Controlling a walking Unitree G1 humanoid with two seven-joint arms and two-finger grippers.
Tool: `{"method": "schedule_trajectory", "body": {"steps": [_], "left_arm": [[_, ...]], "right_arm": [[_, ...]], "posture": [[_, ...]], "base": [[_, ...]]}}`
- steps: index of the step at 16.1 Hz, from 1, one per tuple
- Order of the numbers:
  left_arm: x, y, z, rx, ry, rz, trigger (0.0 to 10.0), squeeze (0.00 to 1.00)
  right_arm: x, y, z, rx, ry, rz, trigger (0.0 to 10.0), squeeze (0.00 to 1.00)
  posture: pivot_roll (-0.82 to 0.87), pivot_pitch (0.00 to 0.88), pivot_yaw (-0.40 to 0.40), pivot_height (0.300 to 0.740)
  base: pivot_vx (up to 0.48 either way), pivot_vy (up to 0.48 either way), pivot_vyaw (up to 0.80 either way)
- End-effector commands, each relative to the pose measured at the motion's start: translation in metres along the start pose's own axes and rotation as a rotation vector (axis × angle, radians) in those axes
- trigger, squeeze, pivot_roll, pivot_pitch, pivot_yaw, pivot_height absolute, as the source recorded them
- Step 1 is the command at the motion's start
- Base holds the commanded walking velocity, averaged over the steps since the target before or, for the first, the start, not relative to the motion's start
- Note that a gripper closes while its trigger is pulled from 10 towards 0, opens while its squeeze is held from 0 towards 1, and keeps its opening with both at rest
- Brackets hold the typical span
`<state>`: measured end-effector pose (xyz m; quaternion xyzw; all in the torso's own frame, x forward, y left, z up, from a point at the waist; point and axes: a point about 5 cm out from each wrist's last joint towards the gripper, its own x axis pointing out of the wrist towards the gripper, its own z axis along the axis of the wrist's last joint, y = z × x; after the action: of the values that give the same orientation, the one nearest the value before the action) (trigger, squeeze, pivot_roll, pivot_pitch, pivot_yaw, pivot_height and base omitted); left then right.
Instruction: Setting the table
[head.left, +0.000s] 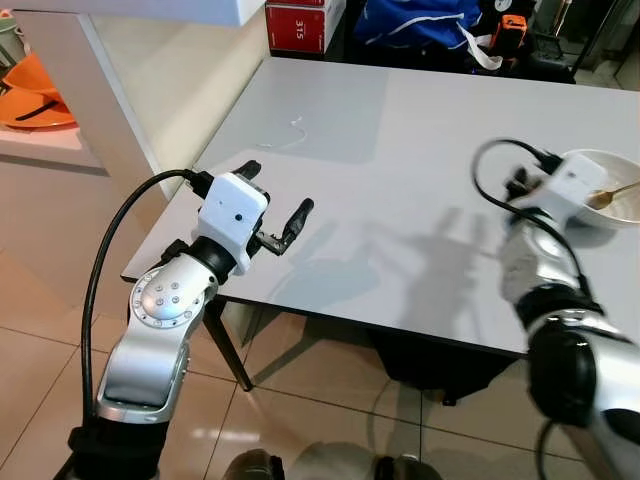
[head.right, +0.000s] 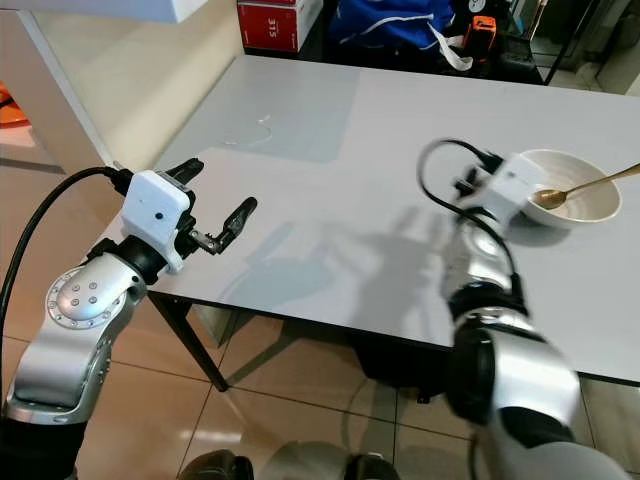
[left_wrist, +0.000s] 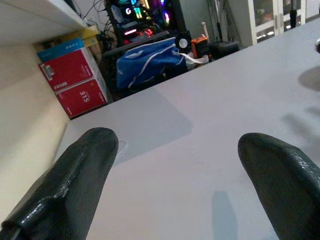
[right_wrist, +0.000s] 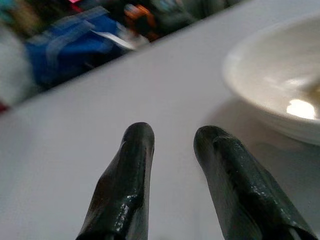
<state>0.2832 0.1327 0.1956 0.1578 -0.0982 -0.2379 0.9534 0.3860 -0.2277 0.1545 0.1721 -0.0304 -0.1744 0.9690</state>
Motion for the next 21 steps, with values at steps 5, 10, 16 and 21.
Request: {"method": "schedule_trajectory", "body": {"steps": [5,10,16,21], "left_arm": [[-0.007,-0.003,-0.009,-0.077,0.041,0.092,10.0,0.0],[0.012,-0.022,-0.005,-0.127,0.037,0.09,10.0,0.0],[0.001,0.004,-0.015,-0.156,0.102,0.244,10.0,0.0],[-0.003,0.011,-0.011,-0.159,0.089,0.278,10.0,1.0]], "right_arm": [[-0.046,0.032,0.02,-0.051,-0.104,0.423,10.0,0.0],[-0.117,0.035,0.005,-0.019,-0.074,0.451,10.0,0.0],[-0.139,0.037,-0.002,-0.069,0.031,0.447,10.0,0.0],[-0.136,0.048,0.005,-0.08,0.032,0.502,10.0,1.0]], "posture": [[0.09,0.055,0.007,0.74],[0.06,0.043,0.031,0.74],[0.07,0.048,0.003,0.74],[0.08,0.051,-0.016,0.74]], "base": [[0.0,0.067,0.0],[0.0,0.48,0.0],[0.0,0.48,-0.67],[0.0,0.48,-0.8]]}}
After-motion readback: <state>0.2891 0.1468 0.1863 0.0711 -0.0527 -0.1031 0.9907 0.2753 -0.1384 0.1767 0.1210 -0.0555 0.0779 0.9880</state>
